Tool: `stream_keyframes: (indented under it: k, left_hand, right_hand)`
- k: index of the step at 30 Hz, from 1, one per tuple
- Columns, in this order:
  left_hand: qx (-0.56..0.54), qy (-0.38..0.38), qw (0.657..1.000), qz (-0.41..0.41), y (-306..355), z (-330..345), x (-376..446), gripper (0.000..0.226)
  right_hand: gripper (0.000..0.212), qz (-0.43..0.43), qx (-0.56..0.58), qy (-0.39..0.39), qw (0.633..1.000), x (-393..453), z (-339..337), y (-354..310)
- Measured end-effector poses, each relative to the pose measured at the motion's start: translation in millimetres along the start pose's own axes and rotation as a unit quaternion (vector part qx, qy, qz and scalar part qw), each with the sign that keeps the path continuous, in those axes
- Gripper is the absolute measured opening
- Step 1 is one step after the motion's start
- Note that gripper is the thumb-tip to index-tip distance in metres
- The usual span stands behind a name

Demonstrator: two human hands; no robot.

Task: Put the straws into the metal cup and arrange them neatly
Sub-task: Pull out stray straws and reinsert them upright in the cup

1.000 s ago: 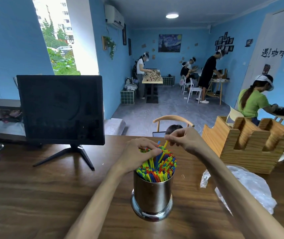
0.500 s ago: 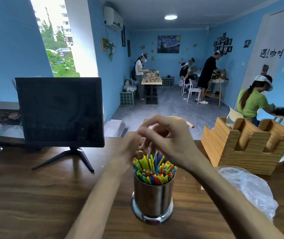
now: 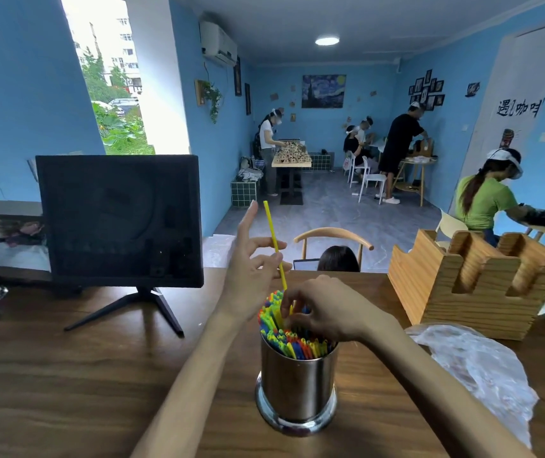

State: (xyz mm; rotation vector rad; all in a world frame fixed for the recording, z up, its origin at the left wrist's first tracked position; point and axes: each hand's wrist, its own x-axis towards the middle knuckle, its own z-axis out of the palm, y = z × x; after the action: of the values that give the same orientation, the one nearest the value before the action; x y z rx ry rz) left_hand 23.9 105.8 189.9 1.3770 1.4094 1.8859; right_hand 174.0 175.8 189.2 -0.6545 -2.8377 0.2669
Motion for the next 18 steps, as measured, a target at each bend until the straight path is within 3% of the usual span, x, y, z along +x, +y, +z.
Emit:
stream_keyframes:
  k: [5,9,12,15,18]
  left_hand:
    - [0.114,-0.082,0.989,0.047,-6,-1,-4,0.088]
    - [0.15,-0.111,0.982,0.027,-11,-3,-10,0.082]
    - [0.206,-0.095,0.974,0.012,-18,-7,-15,0.056]
    - [0.286,-0.049,0.956,0.038,-31,-12,-16,0.015]
    - [0.309,-0.061,0.947,0.066,-46,-16,-15,0.013]
  right_hand:
    - [0.021,0.018,0.008,-0.05,0.999,0,0,7]
    - [0.017,0.003,0.103,-0.016,0.995,-2,-8,16]
    - [0.012,0.012,0.209,0.045,0.977,-5,-12,25]
    - [0.007,0.047,0.218,0.119,0.967,-5,-9,37]
    - [0.012,0.102,0.186,0.129,0.969,-5,-2,46]
